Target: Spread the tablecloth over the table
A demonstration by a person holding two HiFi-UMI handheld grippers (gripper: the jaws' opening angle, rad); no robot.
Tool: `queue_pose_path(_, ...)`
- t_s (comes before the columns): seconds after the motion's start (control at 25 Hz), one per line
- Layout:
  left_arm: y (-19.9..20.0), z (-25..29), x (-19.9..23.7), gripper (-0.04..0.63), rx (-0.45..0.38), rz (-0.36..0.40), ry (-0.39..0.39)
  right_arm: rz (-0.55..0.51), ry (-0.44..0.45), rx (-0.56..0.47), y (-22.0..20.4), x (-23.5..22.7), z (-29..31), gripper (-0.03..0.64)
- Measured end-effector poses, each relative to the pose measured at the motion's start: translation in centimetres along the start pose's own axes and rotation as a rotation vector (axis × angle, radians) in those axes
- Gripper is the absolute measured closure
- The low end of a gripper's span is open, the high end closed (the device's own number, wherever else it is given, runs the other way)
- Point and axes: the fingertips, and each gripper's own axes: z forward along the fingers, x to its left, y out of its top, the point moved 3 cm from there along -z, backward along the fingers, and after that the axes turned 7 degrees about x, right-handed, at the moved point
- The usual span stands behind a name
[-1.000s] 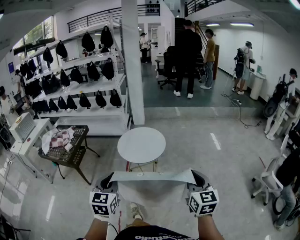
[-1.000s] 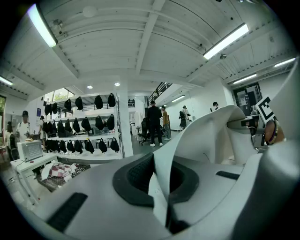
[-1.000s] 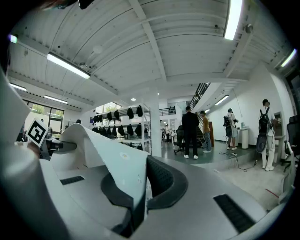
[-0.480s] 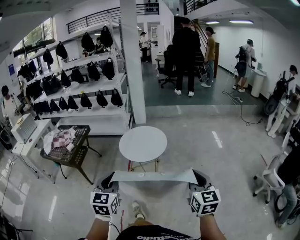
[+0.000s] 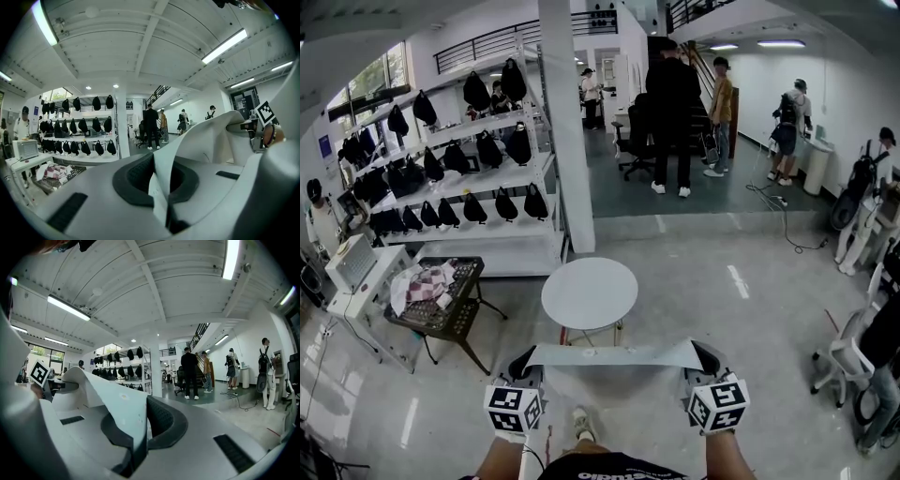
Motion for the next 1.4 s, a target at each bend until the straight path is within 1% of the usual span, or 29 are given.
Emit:
queue_pose_path(0.24, 0.9, 0.6, 0.4, 0.578, -0.016, -0.008, -0.001, 0.006, 0.007, 0.008, 0.4, -0.2, 0.8, 0.589)
queue_pose_path(0.52, 0.7, 0.9, 2.4, 0.577, -0.03, -0.029, 0.018, -0.01, 0.028, 0.008, 1.1, 1.0, 2.8, 0.589)
queue_pose_path(1.0, 0.7, 2.2, 5.4, 0.577, -0.04, -0.042, 0.039, 0.022, 0.071, 0.019, 1.6, 1.9, 6.9, 0.589)
queue_pose_path(1.4, 1.2, 4.5, 8.0, 0.577, -0.049, -0.07, 0.069, -0.009, 0.091, 0.012, 3.1, 2.3, 10.8, 0.589)
